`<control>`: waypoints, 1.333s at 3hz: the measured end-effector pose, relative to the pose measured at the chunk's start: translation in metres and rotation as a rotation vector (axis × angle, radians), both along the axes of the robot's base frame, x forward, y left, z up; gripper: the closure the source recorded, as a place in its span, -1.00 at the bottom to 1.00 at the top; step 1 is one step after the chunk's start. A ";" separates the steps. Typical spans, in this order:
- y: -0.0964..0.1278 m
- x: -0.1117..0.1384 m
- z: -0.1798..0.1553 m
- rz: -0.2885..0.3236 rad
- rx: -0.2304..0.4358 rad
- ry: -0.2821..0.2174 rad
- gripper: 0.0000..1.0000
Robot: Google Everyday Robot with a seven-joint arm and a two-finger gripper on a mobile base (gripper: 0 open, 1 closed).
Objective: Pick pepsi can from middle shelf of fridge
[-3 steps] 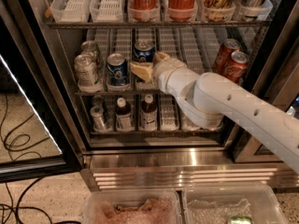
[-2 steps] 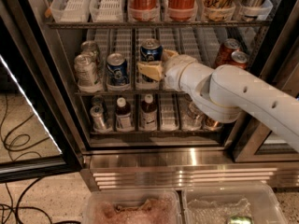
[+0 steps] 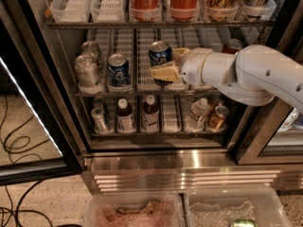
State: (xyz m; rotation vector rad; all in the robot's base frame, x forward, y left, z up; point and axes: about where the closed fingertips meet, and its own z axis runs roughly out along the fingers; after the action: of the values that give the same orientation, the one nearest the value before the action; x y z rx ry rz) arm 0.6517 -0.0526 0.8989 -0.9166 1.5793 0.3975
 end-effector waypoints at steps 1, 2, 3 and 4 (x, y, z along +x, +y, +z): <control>-0.026 -0.007 -0.018 0.013 -0.032 0.042 1.00; -0.026 -0.007 -0.017 0.013 -0.031 0.042 1.00; -0.015 -0.005 -0.015 0.048 -0.027 0.021 1.00; -0.005 -0.034 -0.022 0.128 -0.098 0.041 1.00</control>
Offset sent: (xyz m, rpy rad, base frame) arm -0.0068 -0.0266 -0.0176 -0.0327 0.0415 0.0123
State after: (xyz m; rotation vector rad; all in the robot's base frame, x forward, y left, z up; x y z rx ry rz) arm 0.6175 -0.0580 0.8771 -1.0948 1.5933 0.4341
